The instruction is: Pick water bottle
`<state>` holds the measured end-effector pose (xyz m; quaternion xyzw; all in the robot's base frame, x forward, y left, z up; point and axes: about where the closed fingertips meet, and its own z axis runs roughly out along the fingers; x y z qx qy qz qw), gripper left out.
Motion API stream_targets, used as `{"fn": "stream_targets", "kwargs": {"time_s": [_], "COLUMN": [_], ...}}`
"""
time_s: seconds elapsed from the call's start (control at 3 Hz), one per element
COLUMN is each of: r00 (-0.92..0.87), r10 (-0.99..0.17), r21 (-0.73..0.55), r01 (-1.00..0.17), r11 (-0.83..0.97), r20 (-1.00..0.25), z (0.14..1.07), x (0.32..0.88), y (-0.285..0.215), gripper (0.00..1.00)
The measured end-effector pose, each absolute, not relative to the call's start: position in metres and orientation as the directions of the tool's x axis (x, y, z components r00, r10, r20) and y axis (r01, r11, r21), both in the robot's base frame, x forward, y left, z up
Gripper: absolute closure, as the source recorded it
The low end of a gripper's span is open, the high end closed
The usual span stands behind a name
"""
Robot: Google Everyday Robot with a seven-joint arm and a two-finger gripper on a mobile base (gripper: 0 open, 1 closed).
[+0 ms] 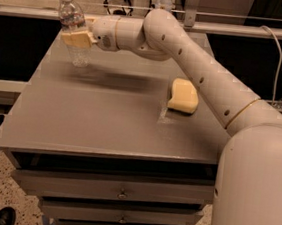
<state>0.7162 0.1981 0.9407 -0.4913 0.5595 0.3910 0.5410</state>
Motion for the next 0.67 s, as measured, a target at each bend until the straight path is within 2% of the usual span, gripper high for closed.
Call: {"fn": "stream_targets", "kwargs": {"time_s": [0.33,0.67], "r00": [0.097,0.127], "r10": [-0.119,-0.102], "r21": [-0.124,-0.152], "r01": [-0.962,-0.945], "r11": [0.243,0.288], "r20": [-0.988,-0.987], "z": [0.972,1.009], "x": [0.704,0.69], "y": [0.165,0.129], "gripper": [1.0,1.0]}}
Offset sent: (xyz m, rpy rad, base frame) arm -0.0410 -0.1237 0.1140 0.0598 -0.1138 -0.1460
